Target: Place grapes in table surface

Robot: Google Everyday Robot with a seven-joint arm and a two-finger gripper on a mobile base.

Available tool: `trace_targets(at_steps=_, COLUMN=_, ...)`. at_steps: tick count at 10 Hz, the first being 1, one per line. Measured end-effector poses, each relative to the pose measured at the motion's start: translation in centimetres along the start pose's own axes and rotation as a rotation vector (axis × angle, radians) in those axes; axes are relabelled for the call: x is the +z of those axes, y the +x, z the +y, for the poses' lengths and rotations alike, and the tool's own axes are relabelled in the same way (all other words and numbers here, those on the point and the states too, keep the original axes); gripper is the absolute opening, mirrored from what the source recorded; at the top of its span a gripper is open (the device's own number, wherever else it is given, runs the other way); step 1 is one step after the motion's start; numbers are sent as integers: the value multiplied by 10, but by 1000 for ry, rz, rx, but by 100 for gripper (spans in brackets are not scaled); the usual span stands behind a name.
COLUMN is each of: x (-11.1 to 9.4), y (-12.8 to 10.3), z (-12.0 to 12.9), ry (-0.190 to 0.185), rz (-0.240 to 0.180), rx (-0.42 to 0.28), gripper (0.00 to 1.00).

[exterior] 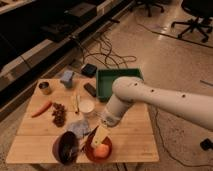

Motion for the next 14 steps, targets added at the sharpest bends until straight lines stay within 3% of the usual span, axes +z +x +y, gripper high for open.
trace_targets(at_steps=11, x=0, y=0, z=0, ry=1, rz=0, rx=0, gripper=80)
trace_targets(at_steps=13, x=-2, y=-6, z=6, ry=-19, rz=47, rx=45, gripper=80)
trace_targets(at_steps=14, x=-5, y=-16, z=15, ry=-19, rz=95, rx=82, gripper=80)
